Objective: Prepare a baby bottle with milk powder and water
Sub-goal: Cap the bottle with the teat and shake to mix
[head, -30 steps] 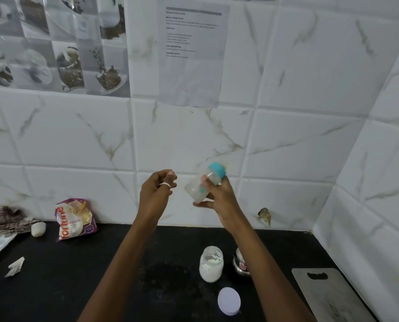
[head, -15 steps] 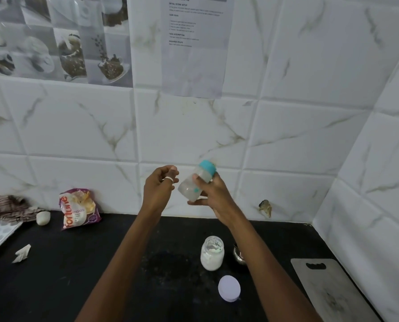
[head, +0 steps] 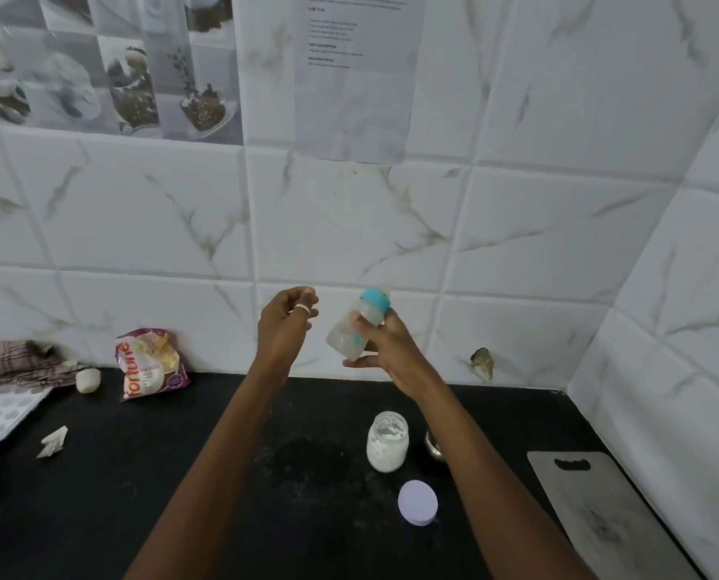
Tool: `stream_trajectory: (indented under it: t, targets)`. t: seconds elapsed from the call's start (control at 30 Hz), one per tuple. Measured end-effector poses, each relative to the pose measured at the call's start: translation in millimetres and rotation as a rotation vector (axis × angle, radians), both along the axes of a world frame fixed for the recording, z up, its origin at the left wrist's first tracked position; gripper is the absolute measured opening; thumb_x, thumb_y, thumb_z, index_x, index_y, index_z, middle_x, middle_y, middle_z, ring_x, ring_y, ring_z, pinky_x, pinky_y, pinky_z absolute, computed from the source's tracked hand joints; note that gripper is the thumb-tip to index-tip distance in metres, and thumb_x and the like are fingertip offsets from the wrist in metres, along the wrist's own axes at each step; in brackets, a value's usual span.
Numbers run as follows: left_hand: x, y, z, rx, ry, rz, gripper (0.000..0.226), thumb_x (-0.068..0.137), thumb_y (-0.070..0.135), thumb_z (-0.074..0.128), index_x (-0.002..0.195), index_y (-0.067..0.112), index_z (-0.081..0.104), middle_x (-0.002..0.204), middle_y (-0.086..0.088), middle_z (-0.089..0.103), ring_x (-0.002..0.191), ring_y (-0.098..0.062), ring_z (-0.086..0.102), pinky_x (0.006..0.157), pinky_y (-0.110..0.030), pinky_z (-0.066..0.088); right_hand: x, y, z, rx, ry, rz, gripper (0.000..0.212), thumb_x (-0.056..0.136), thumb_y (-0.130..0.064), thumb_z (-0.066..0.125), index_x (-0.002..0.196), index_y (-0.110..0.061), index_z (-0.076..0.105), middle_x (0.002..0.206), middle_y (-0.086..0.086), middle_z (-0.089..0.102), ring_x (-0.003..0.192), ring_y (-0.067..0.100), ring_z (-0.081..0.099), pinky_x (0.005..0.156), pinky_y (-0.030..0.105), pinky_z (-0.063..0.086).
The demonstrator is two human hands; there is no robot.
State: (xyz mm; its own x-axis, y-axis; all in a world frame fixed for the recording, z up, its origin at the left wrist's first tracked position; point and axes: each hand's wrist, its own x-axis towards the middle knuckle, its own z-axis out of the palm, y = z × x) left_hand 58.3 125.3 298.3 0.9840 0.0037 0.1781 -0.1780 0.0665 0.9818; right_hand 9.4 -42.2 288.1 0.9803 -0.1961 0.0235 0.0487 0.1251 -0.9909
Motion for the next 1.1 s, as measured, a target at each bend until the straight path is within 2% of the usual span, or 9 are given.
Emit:
stream_trajectory:
  t: [0.13, 0.27, 0.4, 0.53, 0.67, 0.8, 0.97, 1.07, 1.1]
  targets:
    - [0, 4, -5, -0.013, 0.013, 0.002, 0.016, 0.105, 0.032, 0.057, 0.116, 0.024, 0.066, 0.112, 0.003, 0.074, 0.102, -0.013, 0.072, 0.092, -0.035, 0.058, 3, -7, -9, 0.228, -0.057, -0.187, 0.057, 0.098, -0.031, 0.068, 0.145, -0.02, 0.038, 0.134, 0.013, 0.056, 0.118, 0.034, 0.065, 0.082, 0.053, 0.063]
    - [1, 6, -8, -0.028, 0.028, 0.004, 0.014, 0.105, 0.032, 0.058, 0.114, 0.025, 0.066, 0.11, 0.004, 0.074, 0.102, -0.015, 0.073, 0.092, -0.035, 0.058, -4, -3, -11, -0.029, 0.028, 0.026, 0.052, 0.098, -0.029, 0.069, 0.141, -0.018, 0.043, 0.138, 0.016, 0.055, 0.118, 0.033, 0.065, 0.087, 0.059, 0.061]
    - [-2, 7, -11, -0.034, 0.026, -0.007, 0.01, 0.105, 0.032, 0.058, 0.109, 0.029, 0.066, 0.111, 0.003, 0.075, 0.102, -0.014, 0.073, 0.091, -0.034, 0.057, -1, -6, -10, 0.323, -0.079, -0.167, 0.054, 0.099, -0.027, 0.067, 0.145, -0.019, 0.04, 0.134, 0.015, 0.057, 0.117, 0.036, 0.067, 0.083, 0.054, 0.063]
    - [-1, 9, -12, -0.035, 0.021, 0.0, 0.013, 0.105, 0.031, 0.057, 0.113, 0.026, 0.066, 0.111, 0.004, 0.074, 0.102, -0.015, 0.073, 0.09, -0.033, 0.057, -6, 0, -12, 0.021, 0.007, 0.027, 0.052, 0.098, -0.029, 0.068, 0.143, -0.021, 0.042, 0.139, 0.014, 0.054, 0.119, 0.034, 0.065, 0.087, 0.059, 0.061]
    - [-3, 10, -11, -0.041, 0.017, -0.011, 0.01, 0.104, 0.031, 0.058, 0.109, 0.029, 0.067, 0.111, 0.004, 0.074, 0.101, -0.013, 0.073, 0.089, -0.032, 0.057, -3, -7, -11, 0.338, -0.083, -0.17, 0.053, 0.098, -0.026, 0.067, 0.144, -0.018, 0.042, 0.134, 0.017, 0.057, 0.119, 0.037, 0.065, 0.081, 0.054, 0.063]
    - [-2, 11, -9, -0.04, 0.017, -0.008, 0.01, 0.105, 0.03, 0.058, 0.11, 0.029, 0.066, 0.111, 0.004, 0.074, 0.101, -0.013, 0.072, 0.089, -0.032, 0.057, -5, -6, -11, 0.029, 0.02, 0.014, 0.052, 0.097, -0.029, 0.07, 0.14, -0.017, 0.044, 0.14, 0.018, 0.054, 0.119, 0.034, 0.065, 0.087, 0.06, 0.061]
    - [-3, 10, -10, -0.04, 0.02, -0.016, 0.011, 0.105, 0.029, 0.058, 0.111, 0.027, 0.066, 0.111, 0.005, 0.074, 0.1, -0.012, 0.073, 0.089, -0.031, 0.057, 0, -11, -9, 0.333, -0.083, -0.185, 0.058, 0.097, -0.03, 0.068, 0.146, -0.016, 0.039, 0.135, 0.018, 0.057, 0.12, 0.038, 0.066, 0.081, 0.053, 0.063]
    - [-2, 10, -10, -0.037, 0.026, -0.011, 0.013, 0.105, 0.028, 0.058, 0.114, 0.025, 0.067, 0.112, 0.003, 0.074, 0.101, -0.014, 0.073, 0.09, -0.032, 0.057, -6, -4, -10, 0.02, 0.007, 0.003, 0.056, 0.096, -0.032, 0.07, 0.142, -0.018, 0.042, 0.139, 0.017, 0.054, 0.119, 0.034, 0.065, 0.086, 0.057, 0.062]
    - [-2, 10, -10, -0.038, 0.027, -0.012, 0.013, 0.105, 0.028, 0.058, 0.114, 0.025, 0.067, 0.113, 0.003, 0.074, 0.102, -0.015, 0.073, 0.09, -0.032, 0.057, -7, -6, -10, 0.021, 0.005, 0.028, 0.054, 0.096, -0.032, 0.07, 0.141, -0.017, 0.044, 0.139, 0.017, 0.054, 0.119, 0.034, 0.065, 0.086, 0.058, 0.062]
